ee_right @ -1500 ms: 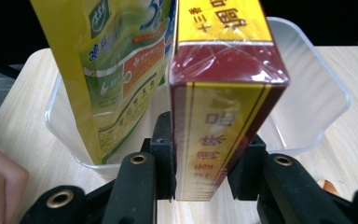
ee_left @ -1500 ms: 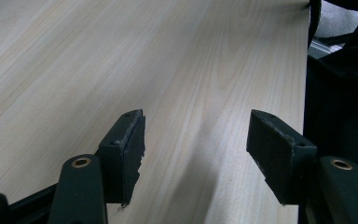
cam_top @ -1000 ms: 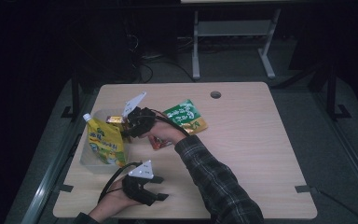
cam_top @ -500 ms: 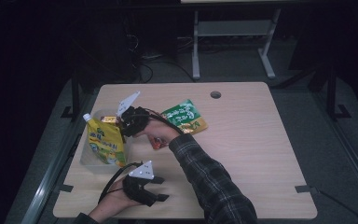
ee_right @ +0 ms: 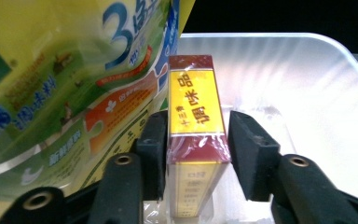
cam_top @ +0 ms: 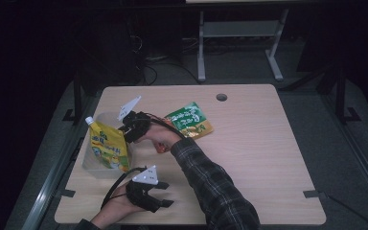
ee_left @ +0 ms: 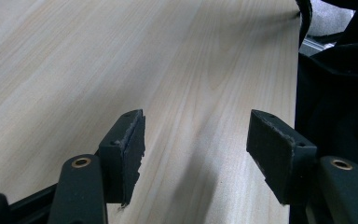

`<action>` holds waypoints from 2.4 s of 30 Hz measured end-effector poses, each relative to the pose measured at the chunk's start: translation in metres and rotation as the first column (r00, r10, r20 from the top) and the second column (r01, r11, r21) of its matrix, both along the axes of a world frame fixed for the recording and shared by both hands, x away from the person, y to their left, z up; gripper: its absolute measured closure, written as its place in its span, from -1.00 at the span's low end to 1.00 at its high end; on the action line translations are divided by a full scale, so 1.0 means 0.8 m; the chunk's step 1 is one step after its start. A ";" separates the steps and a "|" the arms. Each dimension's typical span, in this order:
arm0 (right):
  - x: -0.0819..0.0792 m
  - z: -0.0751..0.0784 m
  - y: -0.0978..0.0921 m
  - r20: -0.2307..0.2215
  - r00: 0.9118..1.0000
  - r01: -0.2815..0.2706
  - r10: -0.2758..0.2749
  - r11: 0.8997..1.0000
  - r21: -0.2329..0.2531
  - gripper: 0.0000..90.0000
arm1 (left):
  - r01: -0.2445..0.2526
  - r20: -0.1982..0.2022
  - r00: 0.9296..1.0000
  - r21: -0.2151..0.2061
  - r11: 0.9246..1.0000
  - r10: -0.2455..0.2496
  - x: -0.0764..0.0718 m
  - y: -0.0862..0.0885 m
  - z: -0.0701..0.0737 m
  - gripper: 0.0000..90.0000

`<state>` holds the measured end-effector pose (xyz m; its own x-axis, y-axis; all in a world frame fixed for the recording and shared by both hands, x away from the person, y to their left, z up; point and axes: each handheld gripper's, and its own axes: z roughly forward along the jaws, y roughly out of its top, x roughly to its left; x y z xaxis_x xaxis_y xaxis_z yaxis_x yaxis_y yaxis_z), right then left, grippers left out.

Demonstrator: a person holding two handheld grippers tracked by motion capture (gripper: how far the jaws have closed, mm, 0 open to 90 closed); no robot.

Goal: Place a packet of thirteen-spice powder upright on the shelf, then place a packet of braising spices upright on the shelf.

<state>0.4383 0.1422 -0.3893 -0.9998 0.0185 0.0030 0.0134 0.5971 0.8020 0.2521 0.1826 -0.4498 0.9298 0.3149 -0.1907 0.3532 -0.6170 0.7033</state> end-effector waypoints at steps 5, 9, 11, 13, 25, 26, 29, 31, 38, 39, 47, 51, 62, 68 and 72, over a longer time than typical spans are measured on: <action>-0.003 0.004 -0.012 -0.006 1.000 0.025 -0.025 1.000 0.010 0.18 | 0.011 0.010 1.000 0.016 1.000 -0.011 0.001 0.002 0.000 -0.19; -0.008 0.009 -0.032 -0.009 0.999 0.042 -0.042 0.999 0.028 0.12 | -0.005 0.000 1.000 0.007 1.000 0.005 0.000 0.002 -0.001 -0.19; -0.012 0.012 -0.044 -0.019 0.998 0.053 -0.053 0.998 0.034 0.10 | -0.008 0.003 1.000 0.008 1.000 0.008 0.000 0.003 -0.001 -0.19; -0.015 0.012 -0.057 -0.019 0.998 0.066 -0.065 0.997 0.035 0.07 | -0.010 0.004 1.000 0.008 1.000 0.010 0.000 0.003 -0.001 -0.19; -0.007 0.001 -0.130 -0.055 0.965 0.259 -0.258 0.966 0.004 0.01 | -0.011 0.003 1.000 0.011 1.000 0.011 0.000 0.002 -0.002 -0.19; -0.002 -0.001 -0.136 -0.063 0.953 0.297 -0.296 0.955 0.004 0.01 | -0.014 0.000 1.000 0.009 1.000 0.014 -0.001 0.002 -0.002 -0.19; 0.011 -0.006 -0.145 -0.066 0.919 0.390 -0.389 0.921 0.004 0.04 | -0.015 0.004 1.000 0.009 1.000 0.015 -0.001 0.002 -0.002 -0.19; 0.021 -0.011 -0.149 -0.081 0.883 0.465 -0.463 0.886 0.000 0.13 | -0.015 0.007 1.000 0.009 1.000 0.014 -0.001 0.002 -0.002 -0.19; 0.062 -0.039 -0.143 -0.054 0.783 0.619 -0.619 0.785 -0.019 0.60 | -0.015 0.003 1.000 0.014 1.000 0.015 0.001 0.006 -0.003 -0.19; 0.068 -0.043 -0.140 -0.044 0.776 0.628 -0.629 0.778 -0.031 0.63 | -0.016 0.003 1.000 0.014 1.000 0.016 0.001 0.006 -0.003 -0.19; 0.095 -0.070 -0.124 -0.014 0.689 0.724 -0.725 0.689 -0.037 0.96 | -0.013 0.009 1.000 0.022 1.000 0.013 0.002 0.000 -0.005 -0.19; 0.102 -0.083 -0.115 0.002 0.679 0.733 -0.735 0.677 -0.059 1.00 | -0.008 0.013 1.000 0.023 1.000 0.008 0.001 0.000 -0.004 -0.19; 0.106 -0.108 -0.115 -0.026 0.673 0.736 -0.739 0.673 -0.076 1.00 | -0.017 0.022 1.000 0.026 1.000 0.017 0.001 0.004 -0.004 -0.19; 0.098 -0.110 -0.126 -0.045 0.681 0.727 -0.731 0.682 -0.079 1.00 | -0.018 0.024 1.000 0.025 1.000 0.018 0.000 0.005 -0.003 -0.19; 0.090 -0.110 -0.134 -0.060 0.684 0.723 -0.727 0.687 -0.072 1.00 | -0.018 0.025 1.000 0.026 1.000 0.017 0.000 0.005 -0.002 -0.19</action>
